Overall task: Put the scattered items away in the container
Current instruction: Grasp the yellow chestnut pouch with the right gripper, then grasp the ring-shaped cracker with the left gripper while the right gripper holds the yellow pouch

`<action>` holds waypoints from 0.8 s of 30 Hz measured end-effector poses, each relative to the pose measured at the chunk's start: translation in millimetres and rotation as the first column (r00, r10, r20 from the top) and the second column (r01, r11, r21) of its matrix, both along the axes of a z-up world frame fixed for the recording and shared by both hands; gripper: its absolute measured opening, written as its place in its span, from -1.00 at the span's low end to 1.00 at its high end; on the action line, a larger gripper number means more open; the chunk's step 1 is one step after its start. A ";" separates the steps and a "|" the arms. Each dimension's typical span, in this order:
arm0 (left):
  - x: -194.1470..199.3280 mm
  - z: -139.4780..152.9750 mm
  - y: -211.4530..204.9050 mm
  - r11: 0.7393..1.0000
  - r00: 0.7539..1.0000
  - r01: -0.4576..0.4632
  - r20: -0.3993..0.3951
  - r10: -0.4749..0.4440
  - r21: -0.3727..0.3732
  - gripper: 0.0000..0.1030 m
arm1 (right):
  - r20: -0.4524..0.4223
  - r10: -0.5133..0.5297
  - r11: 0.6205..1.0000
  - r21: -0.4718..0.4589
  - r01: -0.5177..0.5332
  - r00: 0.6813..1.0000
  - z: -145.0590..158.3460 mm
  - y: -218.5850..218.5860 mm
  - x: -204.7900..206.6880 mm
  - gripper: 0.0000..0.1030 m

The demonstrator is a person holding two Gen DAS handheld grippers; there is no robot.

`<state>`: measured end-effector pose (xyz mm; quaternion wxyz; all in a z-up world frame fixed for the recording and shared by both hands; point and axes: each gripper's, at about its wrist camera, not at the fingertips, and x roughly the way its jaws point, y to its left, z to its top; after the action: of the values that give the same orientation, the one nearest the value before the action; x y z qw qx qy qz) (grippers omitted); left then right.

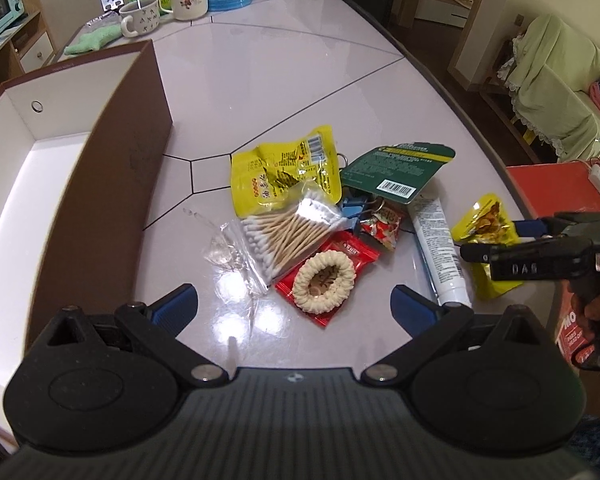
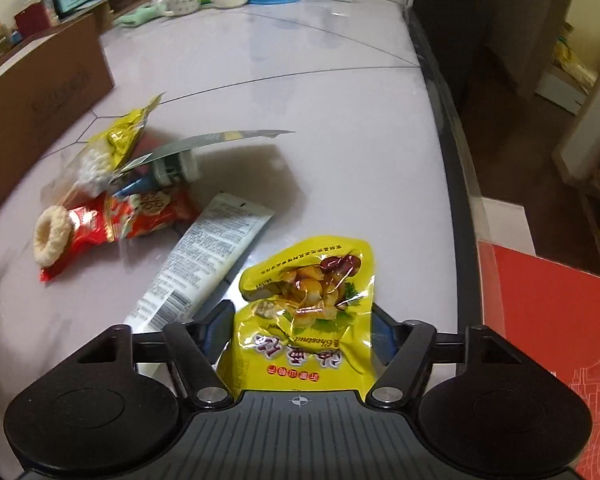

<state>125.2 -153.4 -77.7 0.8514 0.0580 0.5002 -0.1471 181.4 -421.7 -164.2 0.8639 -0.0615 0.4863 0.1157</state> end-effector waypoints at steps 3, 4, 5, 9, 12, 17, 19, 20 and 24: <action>4.1 -10.4 -2.1 1.000 1.000 0.002 -0.007 -0.002 0.007 0.83 | -0.004 -0.017 1.000 0.020 0.017 1.000 0.8 -8.6 -0.6 0.28; 5.2 -13.8 -2.3 1.000 1.000 0.003 -0.008 -0.003 0.007 0.81 | -0.010 -0.026 0.999 0.036 0.026 1.000 1.7 -12.6 -0.3 0.28; 6.1 -16.9 -2.6 1.000 1.000 0.007 -0.012 -0.006 0.007 0.75 | -0.016 -0.037 0.998 0.054 0.038 0.999 3.1 -16.7 0.2 0.27; 9.1 -29.4 -6.8 0.999 0.999 0.030 -0.016 -0.030 -0.011 0.40 | -0.043 -0.088 0.987 0.132 0.093 0.995 11.0 -32.5 4.2 0.27; 11.0 -38.4 -13.4 0.998 0.998 0.055 -0.011 -0.055 -0.016 0.16 | -0.052 -0.094 0.984 0.149 0.100 0.994 12.7 -36.8 4.9 0.28; 17.5 -49.2 -19.8 0.998 0.998 0.058 -0.015 -0.058 -0.037 -0.02 | -0.059 -0.078 0.986 0.143 0.086 0.995 11.1 -35.9 4.9 0.28; 20.4 -53.6 -20.4 0.998 0.998 0.053 -0.024 -0.054 -0.042 -0.10 | -0.058 -0.073 0.986 0.143 0.080 0.996 9.4 -35.6 5.3 0.28; 21.5 -56.0 -20.6 0.998 0.998 0.051 -0.030 -0.052 -0.043 -0.13 | -0.057 -0.068 0.987 0.143 0.076 0.996 8.2 -35.6 5.0 0.28; 21.0 -60.1 -22.4 0.997 0.998 0.057 -0.038 -0.059 -0.045 -0.41 | -0.053 -0.054 0.988 0.139 0.061 0.997 7.7 -35.6 4.0 0.28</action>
<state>146.2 -175.8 -137.7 0.8379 0.0508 0.5115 -0.1837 185.4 -457.3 -156.5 0.8568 0.0163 0.4997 0.1262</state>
